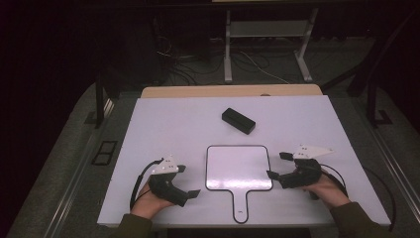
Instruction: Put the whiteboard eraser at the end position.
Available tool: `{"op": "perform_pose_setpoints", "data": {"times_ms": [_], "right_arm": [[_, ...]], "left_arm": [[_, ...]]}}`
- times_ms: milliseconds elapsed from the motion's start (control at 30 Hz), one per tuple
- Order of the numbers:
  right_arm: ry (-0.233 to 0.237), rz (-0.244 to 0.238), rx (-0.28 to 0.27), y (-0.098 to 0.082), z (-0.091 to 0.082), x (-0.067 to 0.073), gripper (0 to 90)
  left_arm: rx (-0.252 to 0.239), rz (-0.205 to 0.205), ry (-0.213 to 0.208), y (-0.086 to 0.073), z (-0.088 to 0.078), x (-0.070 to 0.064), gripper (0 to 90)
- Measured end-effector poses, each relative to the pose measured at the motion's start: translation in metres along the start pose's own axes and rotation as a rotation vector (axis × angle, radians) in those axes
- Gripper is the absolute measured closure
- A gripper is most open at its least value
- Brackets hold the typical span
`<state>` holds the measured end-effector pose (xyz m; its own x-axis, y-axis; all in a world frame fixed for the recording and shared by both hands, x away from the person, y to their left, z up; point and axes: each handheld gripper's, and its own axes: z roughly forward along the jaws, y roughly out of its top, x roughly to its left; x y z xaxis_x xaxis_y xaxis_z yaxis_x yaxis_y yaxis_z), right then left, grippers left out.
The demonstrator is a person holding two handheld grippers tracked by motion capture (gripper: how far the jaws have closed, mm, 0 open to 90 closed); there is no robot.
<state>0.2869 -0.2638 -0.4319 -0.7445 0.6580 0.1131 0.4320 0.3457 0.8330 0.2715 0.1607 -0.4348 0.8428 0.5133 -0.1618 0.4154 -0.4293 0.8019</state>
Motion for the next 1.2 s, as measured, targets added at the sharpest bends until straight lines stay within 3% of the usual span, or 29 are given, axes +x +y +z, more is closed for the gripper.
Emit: {"op": "perform_pose_setpoints", "data": {"times_ms": [767,1200], "right_arm": [[-0.021,0.032,0.031,-0.032,-0.025,-0.005,12.9],[-0.025,0.024,0.051,-0.034,-0.024,-0.007,12.9]], "left_arm": [[-0.001,-0.006,0.012,-0.001,-0.002,0.001,0.0],[0.001,-0.002,0.010,-0.001,-0.001,0.000,0.0]]}}
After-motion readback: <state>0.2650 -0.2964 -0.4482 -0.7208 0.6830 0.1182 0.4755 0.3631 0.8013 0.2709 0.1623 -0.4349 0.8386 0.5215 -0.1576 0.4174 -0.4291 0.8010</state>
